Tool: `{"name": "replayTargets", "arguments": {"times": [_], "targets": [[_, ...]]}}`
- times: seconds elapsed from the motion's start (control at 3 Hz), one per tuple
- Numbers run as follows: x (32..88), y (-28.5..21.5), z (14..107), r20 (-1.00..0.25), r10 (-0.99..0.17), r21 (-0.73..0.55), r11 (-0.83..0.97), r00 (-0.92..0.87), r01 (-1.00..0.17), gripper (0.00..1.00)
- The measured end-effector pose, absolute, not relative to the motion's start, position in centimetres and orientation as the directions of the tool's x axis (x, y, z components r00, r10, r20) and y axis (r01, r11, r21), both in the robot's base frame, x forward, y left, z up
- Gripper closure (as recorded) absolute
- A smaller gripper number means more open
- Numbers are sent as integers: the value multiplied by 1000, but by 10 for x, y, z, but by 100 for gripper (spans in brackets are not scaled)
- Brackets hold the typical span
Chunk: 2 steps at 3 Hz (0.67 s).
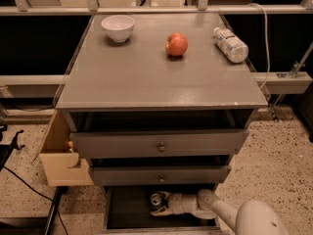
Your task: Place green can into bottom drawer
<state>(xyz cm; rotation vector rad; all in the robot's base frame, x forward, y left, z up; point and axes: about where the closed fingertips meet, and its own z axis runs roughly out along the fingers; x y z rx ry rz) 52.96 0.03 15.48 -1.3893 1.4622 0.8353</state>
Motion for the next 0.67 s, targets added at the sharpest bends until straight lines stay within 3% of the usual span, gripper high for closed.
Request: {"name": "replayTargets", "arguments": {"times": [0.33, 0.67], "targets": [[530, 0, 155, -932, -358, -117, 132, 63, -984, 0], [530, 0, 155, -932, -358, -117, 132, 63, -984, 0]]}}
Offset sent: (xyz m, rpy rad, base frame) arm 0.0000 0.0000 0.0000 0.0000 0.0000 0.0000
